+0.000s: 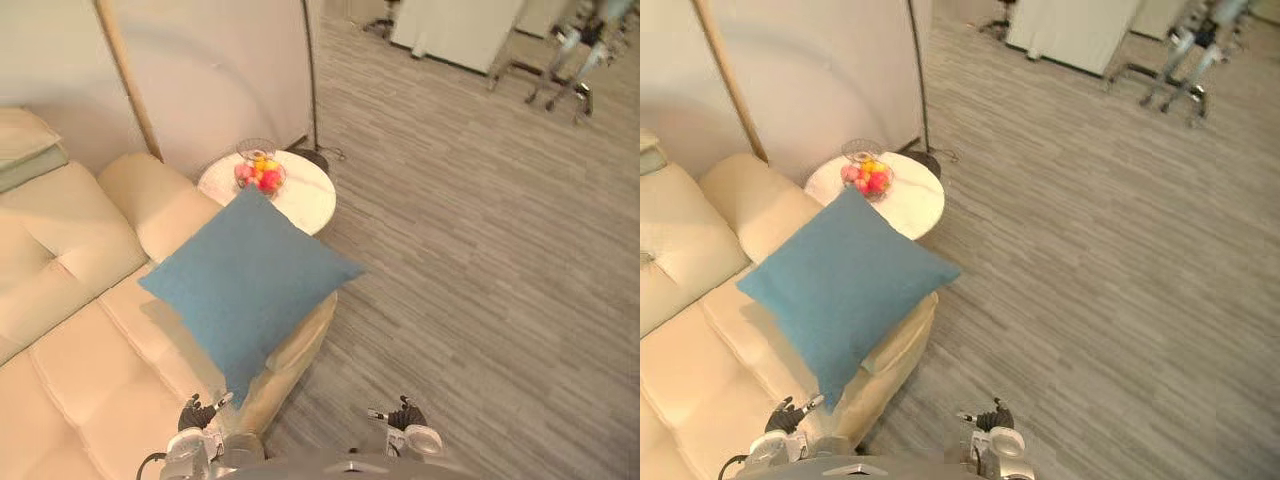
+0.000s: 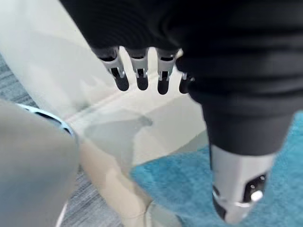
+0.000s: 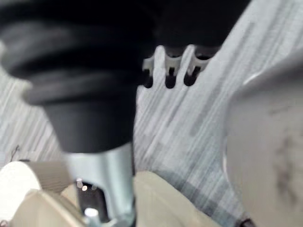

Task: Pick up cushions and gather them together orderly.

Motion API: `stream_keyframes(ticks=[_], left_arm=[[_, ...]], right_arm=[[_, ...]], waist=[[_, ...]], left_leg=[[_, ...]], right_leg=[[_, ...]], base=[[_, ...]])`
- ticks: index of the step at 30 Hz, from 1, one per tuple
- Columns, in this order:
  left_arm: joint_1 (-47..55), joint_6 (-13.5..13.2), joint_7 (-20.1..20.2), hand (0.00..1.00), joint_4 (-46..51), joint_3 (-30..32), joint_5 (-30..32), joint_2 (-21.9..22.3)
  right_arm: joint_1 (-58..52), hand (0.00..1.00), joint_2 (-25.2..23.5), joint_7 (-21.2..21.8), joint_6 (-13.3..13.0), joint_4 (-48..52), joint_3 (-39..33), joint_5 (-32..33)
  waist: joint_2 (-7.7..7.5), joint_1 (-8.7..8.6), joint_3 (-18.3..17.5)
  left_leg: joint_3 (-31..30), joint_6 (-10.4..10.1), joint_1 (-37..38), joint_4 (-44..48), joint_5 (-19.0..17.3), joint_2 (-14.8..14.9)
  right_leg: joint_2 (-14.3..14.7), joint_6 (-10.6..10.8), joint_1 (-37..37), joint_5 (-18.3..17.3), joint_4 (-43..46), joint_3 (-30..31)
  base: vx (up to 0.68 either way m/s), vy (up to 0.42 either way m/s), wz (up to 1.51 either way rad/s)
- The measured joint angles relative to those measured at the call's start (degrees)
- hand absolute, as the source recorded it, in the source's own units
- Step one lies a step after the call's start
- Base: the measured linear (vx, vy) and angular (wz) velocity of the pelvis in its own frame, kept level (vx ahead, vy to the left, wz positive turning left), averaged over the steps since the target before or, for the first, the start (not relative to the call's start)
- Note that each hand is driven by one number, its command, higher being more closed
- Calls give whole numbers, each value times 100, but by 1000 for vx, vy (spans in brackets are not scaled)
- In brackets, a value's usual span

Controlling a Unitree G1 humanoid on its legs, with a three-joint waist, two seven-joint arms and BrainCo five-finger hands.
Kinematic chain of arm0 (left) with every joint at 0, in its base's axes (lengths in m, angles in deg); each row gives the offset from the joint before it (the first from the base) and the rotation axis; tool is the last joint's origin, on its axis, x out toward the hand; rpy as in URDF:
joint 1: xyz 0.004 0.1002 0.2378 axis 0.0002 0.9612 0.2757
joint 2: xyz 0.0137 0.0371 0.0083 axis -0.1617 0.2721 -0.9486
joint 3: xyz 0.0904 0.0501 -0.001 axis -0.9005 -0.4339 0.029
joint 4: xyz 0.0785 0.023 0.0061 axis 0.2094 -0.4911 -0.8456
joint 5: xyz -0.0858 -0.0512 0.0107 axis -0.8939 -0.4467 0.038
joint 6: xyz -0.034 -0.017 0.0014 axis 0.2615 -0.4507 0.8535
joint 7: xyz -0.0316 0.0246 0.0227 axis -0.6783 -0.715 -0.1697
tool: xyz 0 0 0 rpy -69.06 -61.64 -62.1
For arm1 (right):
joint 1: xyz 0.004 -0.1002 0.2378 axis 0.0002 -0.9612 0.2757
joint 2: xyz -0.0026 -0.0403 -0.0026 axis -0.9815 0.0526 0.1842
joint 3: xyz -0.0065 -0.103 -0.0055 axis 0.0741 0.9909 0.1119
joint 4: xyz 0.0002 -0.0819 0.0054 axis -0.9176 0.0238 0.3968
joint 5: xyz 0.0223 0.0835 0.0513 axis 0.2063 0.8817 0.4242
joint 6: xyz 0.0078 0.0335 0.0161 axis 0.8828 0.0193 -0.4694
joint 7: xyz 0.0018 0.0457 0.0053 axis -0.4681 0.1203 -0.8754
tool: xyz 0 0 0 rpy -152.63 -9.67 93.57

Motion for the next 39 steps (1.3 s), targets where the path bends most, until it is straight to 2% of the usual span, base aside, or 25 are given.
stream_keyframes(ticks=[1, 3, 4, 5, 6, 7, 8, 9, 10, 13, 17, 19, 20, 21, 22, 23, 24, 25, 27, 28, 32, 34, 39], left_arm=[[-11, 0, 0, 0, 0, -1, 0, 2], [-33, -3, -6, 0, -12, -2, 6, 54], [-70, -4, -16, 0, -13, 3, 9, 65], [-62, -6, -21, 0, -12, 12, 15, 49], [-59, -6, -23, 0, -15, 34, 17, 7], [-55, 0, -28, 0, -83, 82, 13, 78], [-33, -6, -28, 0, -78, 130, 17, 148], [-22, -10, -29, 0, -74, 218, 26, 282], [-15, -9, -28, 0, -74, 245, 32, 328], [-23, -8, -28, 0, -56, 284, 29, 347], [-31, -12, -30, 0, 21, 283, 16, 343], [-32, -19, -35, 0, 68, 273, 6, 278], [-30, -20, -37, 0, 88, 262, 3, 213], [-23, -19, -40, 0, 99, 241, 2, 164], [-67, -19, -43, 0, 102, 188, -1, 122], [-70, -20, -42, 0, 106, 196, -36, 122], [-65, -18, -47, 0, 94, 176, -42, 107], [-13, -21, -41, 0, 47, 151, -41, 90], [-7, -18, -37, 0, -45, 88, -37, 13], [-3, -15, -25, 0, -116, 2, -5, -48], [-27, -4, -37, 0, -198, -71, 63, -164], [-29, -4, -67, 0, -196, -68, 62, -187], [-3, -5, -147, 0, 5, -33, 2, -330]], right_arm=[[-2, 0, -7, 2, -11, -1, 5, 2], [-39, 0, 7, 9, -32, 16, -5, 13], [-33, 0, 39, 9, -57, 8, -9, 18], [-58, 0, 44, 6, -64, -5, -10, 19], [-114, 0, 31, 12, -62, -3, -8, 22], [-95, 0, 122, 12, -53, -20, -21, 33], [-111, 0, 185, 5, -55, -12, -23, 43], [-99, 0, 263, 0, -51, -13, -51, 50], [-100, 0, 268, 5, -48, -10, -48, 48], [-80, 0, 266, 7, -40, -10, 16, 50], [-65, 0, 207, 0, -41, -10, 142, 57], [-17, 0, 158, -3, -51, -6, 179, 58], [17, 0, 76, -5, -54, -6, 173, 60], [40, 0, 4, -9, -55, 1, 168, 62], [49, 0, -39, -11, -58, 23, 163, 62], [45, 0, -56, -12, -58, 41, 159, 63], [-18, 0, -62, -13, -58, 148, 143, 67], [-107, 0, -20, -19, -75, 252, 109, 66], [-190, 0, -22, -19, -73, 247, 98, 65], [-260, 0, -15, -26, -68, 247, -27, 57], [-364, 0, 1, -204, -18, 341, -314, 41], [-442, 0, -2, -264, 15, 926, -344, 11], [-426, 0, 181, -370, 37, 2657, -368, -215]], waist=[[9, -6, -4], [70, -68, -8], [96, -88, 9], [69, -93, 1], [-74, -95, -29], [123, -84, -55], [174, -63, -101], [316, -50, -128], [383, -61, -141], [369, -39, -126], [321, -32, -110], [241, -31, -59], [158, -42, -22], [99, -66, -6], [88, -86, 16], [83, -86, 28], [77, -119, 45], [123, -160, 13], [83, -217, -64], [20, -265, -165], [-76, -308, -217], [-54, -290, -201], [-20, -281, -179]], left_leg=[[-92, -7, 39, -35, 4, 1], [-561, -84, 82, -173, 28, 47], [-897, -266, 64, -189, -7, 93], [-1125, -388, 41, -140, -62, 94], [-1330, -569, -43, -8, -174, 19], [-1579, -647, -65, 119, -238, 165], [-1630, -679, -100, 93, -218, 238], [-1785, -725, -95, -57, -176, 336], [-1873, -817, -91, -220, -82, 384], [-2102, -988, -128, -552, 299, 454], [-2341, -1052, -418, -582, 542, 455], [-2256, -1050, -544, -564, 716, 424], [-2011, -1014, -630, -579, 861, 413], [-1617, -948, -713, -625, 993, 465], [-715, -778, -831, -454, 893, 620], [-438, -698, -901, -274, 790, 693], [186, -564, -973, 138, 643, 845], [346, -615, -877, 29, 667, 814], [381, -540, -718, -483, 843, 636], [384, -542, -540, -1056, 1110, 458], [453, -506, -368, -1633, 1451, 236], [552, -444, -272, -1734, 1530, 177], [811, -439, -20, -1963, 1548, 128]], right_leg=[[43, -27, -52, -56, -140, 34], [303, -116, -236, -123, -1148, 411], [495, -134, -294, -13, -1903, 908], [577, -137, -245, 200, -2431, 1278], [530, -28, -204, 792, -2757, 1439], [640, -55, -112, 664, -2616, 1197], [670, -113, -138, 573, -2560, 1057], [703, -192, -164, 424, -2435, 812], [710, -241, -161, 341, -2367, 664], [716, -321, -67, 250, -2335, 263], [635, -348, 85, 265, -2495, -230], [563, -385, 139, 290, -2569, -406], [495, -407, 149, 305, -2628, -520], [423, -452, 151, 337, -2690, -652], [368, -503, 136, 400, -2780, -836], [340, -515, 135, 408, -2777, -881], [324, -514, 158, 391, -2778, -897], [323, -438, 221, 375, -2806, -823], [347, -335, 260, 494, -3104, -544], [402, -331, 336, 693, -3498, -288], [425, -271, 468, 1151, -4094, -29], [420, -216, 535, 1342, -4272, 96], [455, -183, 560, 1399, -4363, 374]], base=[[233, -143, 82], [193, -225, 112], [214, -351, 138], [223, -427, 131], [178, -381, 107], [192, -374, 84], [182, -330, 74], [198, -374, 69], [134, -287, 77], [90, -221, 72], [17, -92, 76], [-83, -18, 61], [-138, 32, 59], [-151, 75, 71], [-152, 89, 52], [-126, 98, 35], [-141, 118, 11], [-146, 116, 4], [-81, 93, -1], [-8, 73, 9], [32, 110, -2], [43, 73, -24], [24, 36, -26]])
